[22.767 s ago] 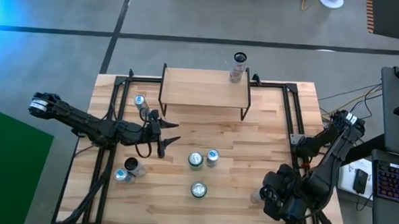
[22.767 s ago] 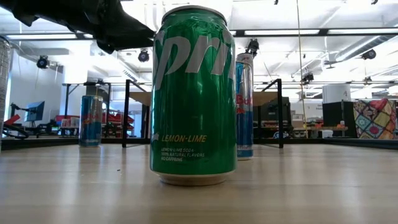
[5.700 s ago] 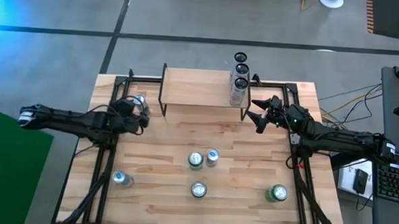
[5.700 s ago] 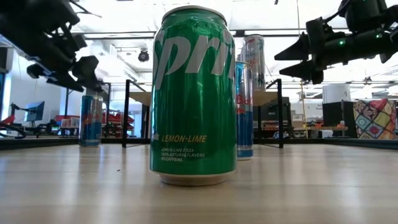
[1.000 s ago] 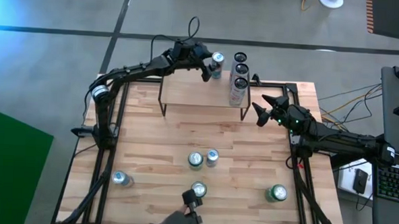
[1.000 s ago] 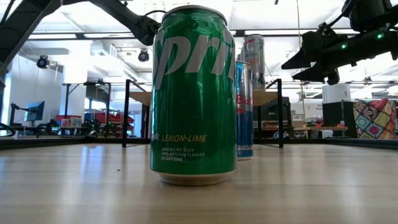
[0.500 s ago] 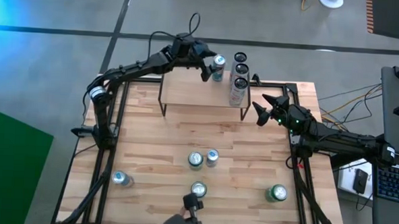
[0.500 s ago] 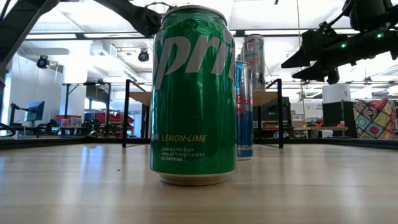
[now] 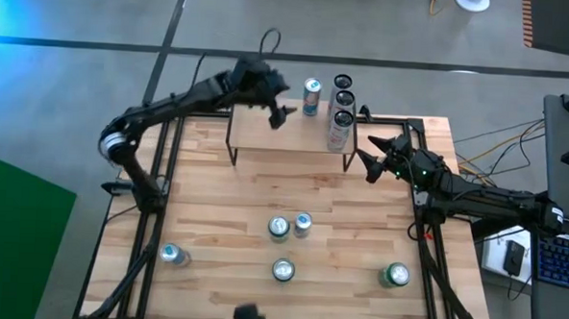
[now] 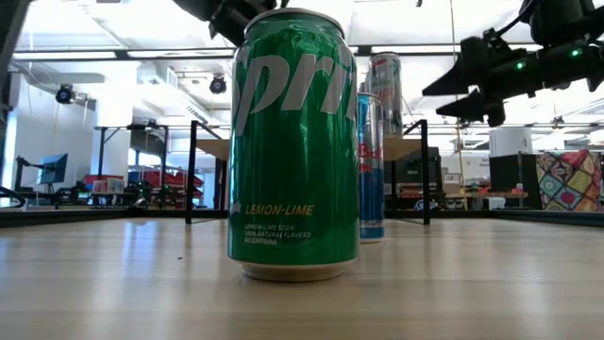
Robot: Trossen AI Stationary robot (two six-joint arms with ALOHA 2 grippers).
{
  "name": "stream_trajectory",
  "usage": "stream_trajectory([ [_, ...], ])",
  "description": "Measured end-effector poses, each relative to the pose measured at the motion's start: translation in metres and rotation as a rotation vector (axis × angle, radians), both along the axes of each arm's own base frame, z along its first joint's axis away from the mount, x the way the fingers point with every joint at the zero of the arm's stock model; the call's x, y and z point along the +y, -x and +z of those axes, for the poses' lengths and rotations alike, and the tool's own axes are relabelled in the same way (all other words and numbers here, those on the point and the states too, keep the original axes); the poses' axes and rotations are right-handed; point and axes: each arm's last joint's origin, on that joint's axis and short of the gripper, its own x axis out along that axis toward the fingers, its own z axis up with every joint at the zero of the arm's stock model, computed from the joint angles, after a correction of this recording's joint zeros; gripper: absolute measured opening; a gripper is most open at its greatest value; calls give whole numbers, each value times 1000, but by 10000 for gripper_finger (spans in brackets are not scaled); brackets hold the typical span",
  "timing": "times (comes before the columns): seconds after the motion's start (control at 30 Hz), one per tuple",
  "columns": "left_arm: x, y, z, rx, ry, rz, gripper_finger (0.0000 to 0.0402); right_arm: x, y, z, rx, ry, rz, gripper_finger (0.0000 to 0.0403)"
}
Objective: Place canned beverage on shelf
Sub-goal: Put the right blue soda can on the shelf aligned with the other blue soda can
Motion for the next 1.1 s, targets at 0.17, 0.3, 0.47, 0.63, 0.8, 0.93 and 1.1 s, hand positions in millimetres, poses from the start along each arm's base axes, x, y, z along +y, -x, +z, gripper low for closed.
stream_trajectory([
  [0.17,-55,23,-16,-78,-12,-59,325,1,0,-1,7,-8,31,327],
  [0.3,-106,39,-50,-195,10,-139,320,1,-1,-1,-1,-18,36,327],
  [0.47,-154,51,-84,-301,47,-254,320,1,-1,2,-34,-22,57,327],
  [0.63,-180,46,-103,-320,101,-278,320,4,-3,8,-109,-17,160,327],
  [0.8,-201,28,-121,-286,184,-309,320,6,-4,9,-128,-26,195,327],
  [0.93,-220,6,-127,-252,182,-301,320,7,-4,11,-141,-26,209,327],
  [1.1,-242,-17,-132,-114,192,-269,320,10,-5,11,-139,-20,226,327],
])
